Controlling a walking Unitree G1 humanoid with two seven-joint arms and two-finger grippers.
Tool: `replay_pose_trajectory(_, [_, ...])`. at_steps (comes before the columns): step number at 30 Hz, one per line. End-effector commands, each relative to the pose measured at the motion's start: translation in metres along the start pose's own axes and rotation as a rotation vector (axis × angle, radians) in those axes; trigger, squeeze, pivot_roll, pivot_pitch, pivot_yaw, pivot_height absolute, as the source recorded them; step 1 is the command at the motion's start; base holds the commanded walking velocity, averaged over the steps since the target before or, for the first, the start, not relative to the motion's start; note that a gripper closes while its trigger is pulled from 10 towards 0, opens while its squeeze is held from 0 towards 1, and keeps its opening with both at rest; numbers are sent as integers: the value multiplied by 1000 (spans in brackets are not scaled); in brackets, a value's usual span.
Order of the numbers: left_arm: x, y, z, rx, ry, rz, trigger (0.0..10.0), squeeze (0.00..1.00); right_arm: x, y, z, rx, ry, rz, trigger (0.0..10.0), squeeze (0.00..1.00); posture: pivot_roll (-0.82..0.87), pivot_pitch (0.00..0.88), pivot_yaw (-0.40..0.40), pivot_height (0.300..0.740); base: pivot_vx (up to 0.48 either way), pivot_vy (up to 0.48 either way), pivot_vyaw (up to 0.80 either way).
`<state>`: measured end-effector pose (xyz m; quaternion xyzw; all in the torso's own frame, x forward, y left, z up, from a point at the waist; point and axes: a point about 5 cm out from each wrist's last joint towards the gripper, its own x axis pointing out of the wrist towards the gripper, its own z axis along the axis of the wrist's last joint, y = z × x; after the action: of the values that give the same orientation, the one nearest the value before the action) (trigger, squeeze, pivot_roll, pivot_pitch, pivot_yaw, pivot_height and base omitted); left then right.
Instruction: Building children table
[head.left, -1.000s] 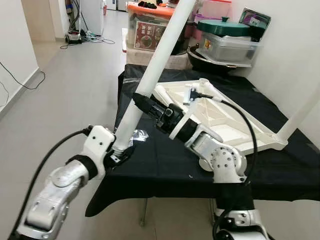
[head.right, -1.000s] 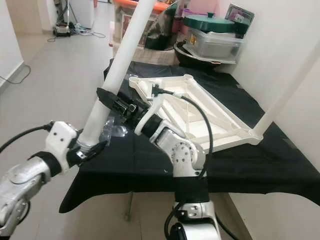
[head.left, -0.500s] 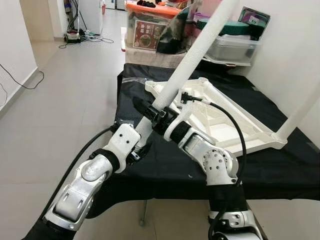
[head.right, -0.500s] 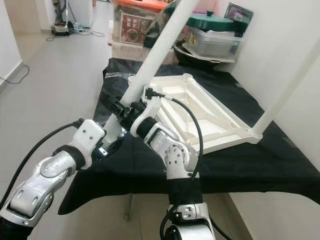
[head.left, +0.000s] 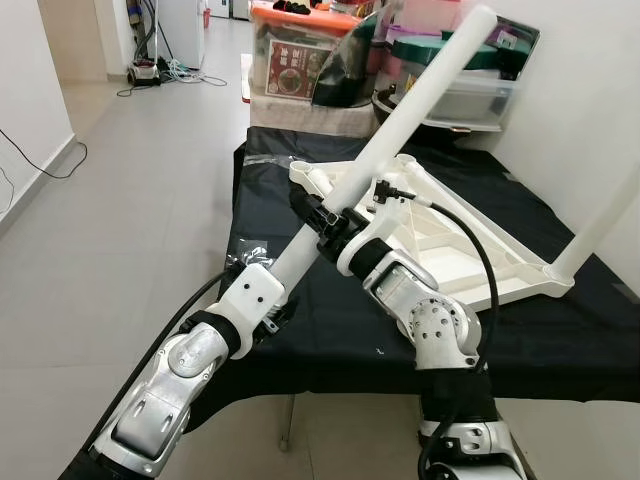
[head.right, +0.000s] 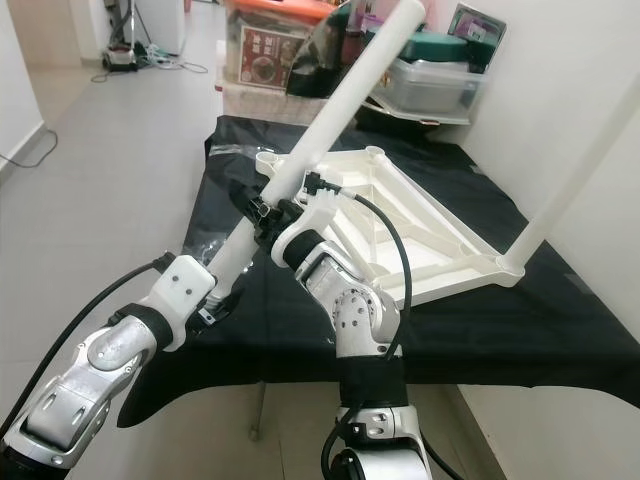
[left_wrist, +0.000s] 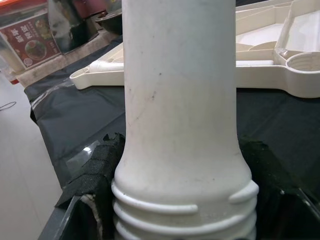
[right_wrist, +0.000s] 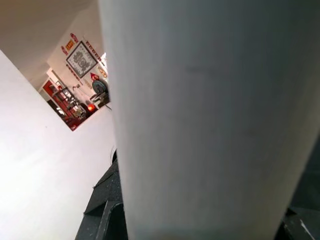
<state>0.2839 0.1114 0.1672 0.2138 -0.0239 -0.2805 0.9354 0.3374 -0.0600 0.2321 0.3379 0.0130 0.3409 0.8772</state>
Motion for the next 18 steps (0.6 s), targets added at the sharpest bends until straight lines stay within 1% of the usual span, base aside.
replay_pose_trajectory(1, [4,-1,2,59,-11,-13,10000,0,0,13,-18,105,42,67,0,0,113,0,-138,740,0,0,0])
replay_pose_trajectory(4, [4,0,2,71,-12,-8,10000,0,0,13,-19,114,54,75,0,0,113,0,-138,740,0,0,0])
replay_pose_trajectory(5, [5,1,3,81,-17,10,10000,0,-1,13,-20,118,58,72,0,0,112,0,-139,740,0,0,0])
replay_pose_trajectory(9, [5,3,3,87,-21,25,10000,4,-1,12,-20,118,58,66,0,0,111,0,-139,740,0,0,0])
replay_pose_trajectory(10, [5,4,4,90,-26,35,10000,1000,-1,11,-20,118,56,55,0,0,110,0,-139,740,0,0,0])
replay_pose_trajectory(11, [1,4,6,51,-52,10,10000,1000,-2,10,-19,112,48,44,0,0,110,0,-139,740,0,0,0])
replay_pose_trajectory(12, [1,4,6,51,-52,10,10000,1000,-2,10,-19,112,48,44,0,0,110,0,-139,740,0,0,0])
replay_pose_trajectory(14, [-4,10,10,1,-77,27,10000,1000,-2,7,-16,79,39,38,0,0,113,0,-143,740,0,0,0])
replay_pose_trajectory(16, [-12,17,13,-35,-107,44,10000,1000,-3,1,-8,25,31,29,0,0,118,0,-146,740,0,0,0])
replay_pose_trajectory(18, [-15,20,15,-50,-119,46,10000,1000,-3,-2,-4,5,29,23,0,0,118,0,-146,740,0,0,0])
